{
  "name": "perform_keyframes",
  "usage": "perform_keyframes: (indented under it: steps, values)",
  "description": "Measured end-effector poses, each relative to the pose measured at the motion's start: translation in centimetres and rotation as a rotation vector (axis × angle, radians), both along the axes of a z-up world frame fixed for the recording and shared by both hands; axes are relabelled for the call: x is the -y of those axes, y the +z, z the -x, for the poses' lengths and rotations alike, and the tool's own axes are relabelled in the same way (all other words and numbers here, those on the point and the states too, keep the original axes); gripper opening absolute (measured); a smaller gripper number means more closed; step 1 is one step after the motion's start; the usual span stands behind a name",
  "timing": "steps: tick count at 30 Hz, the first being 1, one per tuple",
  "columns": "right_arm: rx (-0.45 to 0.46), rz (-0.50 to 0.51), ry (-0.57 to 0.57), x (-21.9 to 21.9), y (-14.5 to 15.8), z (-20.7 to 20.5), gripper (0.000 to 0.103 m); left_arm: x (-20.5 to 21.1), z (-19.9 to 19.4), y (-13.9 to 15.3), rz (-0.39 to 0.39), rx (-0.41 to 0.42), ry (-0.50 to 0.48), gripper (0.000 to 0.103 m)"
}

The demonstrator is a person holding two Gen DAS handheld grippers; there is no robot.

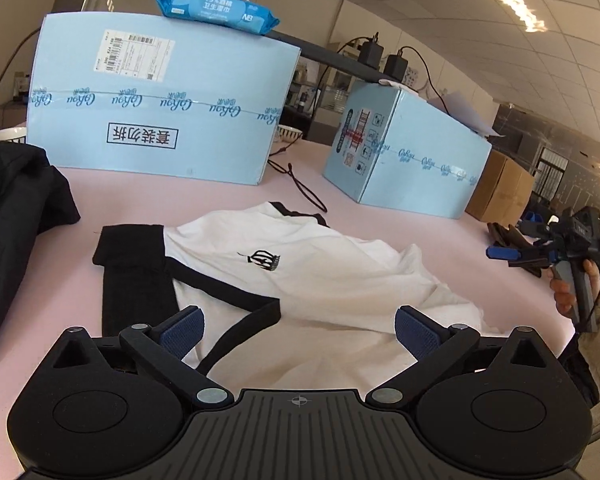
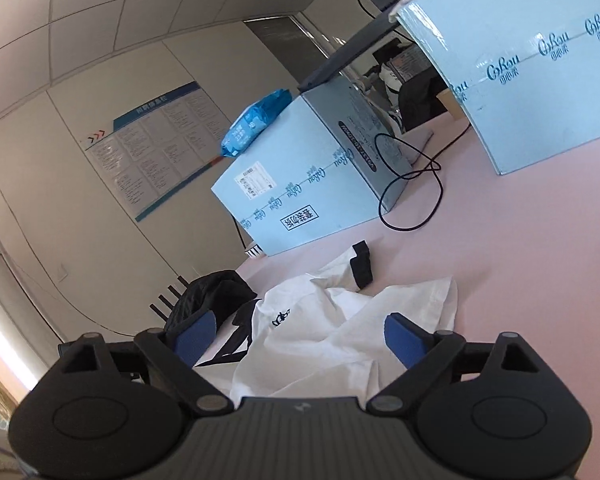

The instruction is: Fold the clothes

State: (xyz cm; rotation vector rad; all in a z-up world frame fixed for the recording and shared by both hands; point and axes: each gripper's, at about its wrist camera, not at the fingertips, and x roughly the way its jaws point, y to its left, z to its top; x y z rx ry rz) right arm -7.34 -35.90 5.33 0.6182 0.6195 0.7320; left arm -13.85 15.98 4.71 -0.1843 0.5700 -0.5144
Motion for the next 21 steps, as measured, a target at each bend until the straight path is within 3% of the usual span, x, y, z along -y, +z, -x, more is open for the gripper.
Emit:
perform_keyframes:
  steps: [3,5,14,17,21]
  values:
    - [-0.152,-0.046,-0.029,-0.5,-2.3,-4.6,0.088,0.0,-1.4,-1.4,0.028,-0.052,0.008,0.103]
    - [-0.199,-0.056,-0.049,-0.9,-3.4,-6.2,0.088,-0.2,-2.2,-2.0,0.044,-0.077,0.021,0.103]
    - [-0.248,0.034,-0.101,-1.7,-5.2,-8.7,0.088,-1.4,-3.4,-3.1,0.082,-0.109,0.047,0.103]
    - [-0.259,0.041,-0.079,-2.3,-5.5,-9.5,0.088,-1.5,-3.7,-3.4,0.089,-0.119,0.057,0.103]
    - [-0.248,0.057,-0.018,-3.4,-5.7,-10.4,0.080,-1.6,-3.9,-3.7,0.101,-0.125,0.066,0.103]
